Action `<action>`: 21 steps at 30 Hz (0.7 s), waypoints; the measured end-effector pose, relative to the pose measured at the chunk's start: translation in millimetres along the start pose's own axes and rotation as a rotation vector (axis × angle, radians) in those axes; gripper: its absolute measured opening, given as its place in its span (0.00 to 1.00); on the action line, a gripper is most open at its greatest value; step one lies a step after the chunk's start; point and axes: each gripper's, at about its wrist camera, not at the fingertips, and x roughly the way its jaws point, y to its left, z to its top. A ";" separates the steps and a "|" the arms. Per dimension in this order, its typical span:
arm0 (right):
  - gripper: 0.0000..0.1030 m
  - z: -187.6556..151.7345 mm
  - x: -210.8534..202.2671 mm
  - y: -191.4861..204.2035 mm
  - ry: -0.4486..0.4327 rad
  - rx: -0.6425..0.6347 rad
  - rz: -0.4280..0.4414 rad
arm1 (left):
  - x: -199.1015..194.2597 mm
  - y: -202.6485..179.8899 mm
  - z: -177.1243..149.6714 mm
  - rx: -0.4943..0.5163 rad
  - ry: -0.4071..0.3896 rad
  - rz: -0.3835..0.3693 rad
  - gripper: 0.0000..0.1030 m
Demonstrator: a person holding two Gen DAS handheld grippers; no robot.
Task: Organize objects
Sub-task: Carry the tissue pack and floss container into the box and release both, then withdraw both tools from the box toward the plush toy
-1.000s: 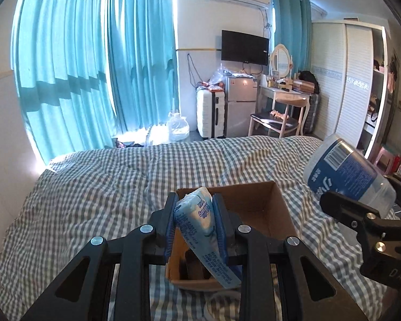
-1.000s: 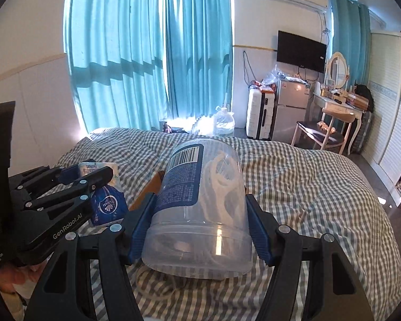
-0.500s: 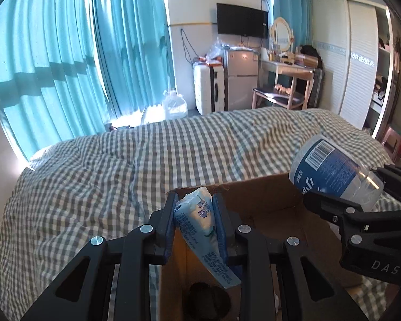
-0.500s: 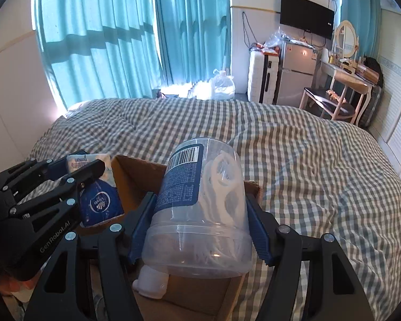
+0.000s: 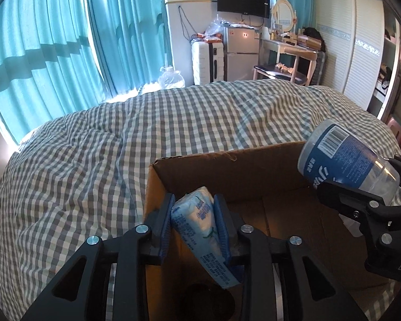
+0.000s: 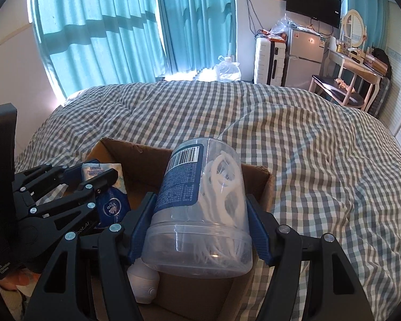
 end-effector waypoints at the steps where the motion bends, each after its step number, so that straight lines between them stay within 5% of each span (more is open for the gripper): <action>1: 0.64 -0.2 -0.7 0.2 0.004 0.000 0.003 | -1.0 -2.1 1.7 0.010 -0.001 0.004 0.43; 2: 0.68 -0.8 -2.0 0.2 0.005 0.003 -0.010 | -3.6 -5.6 0.7 0.024 -0.005 0.023 0.61; 5: 0.82 0.8 -19.4 -4.5 -0.055 0.028 -0.050 | -14.8 -12.1 1.9 0.057 -0.031 0.023 0.85; 21: 0.86 -8.6 -183.8 6.0 -0.231 0.034 -0.112 | -159.8 -14.0 9.9 0.015 -0.191 0.018 0.93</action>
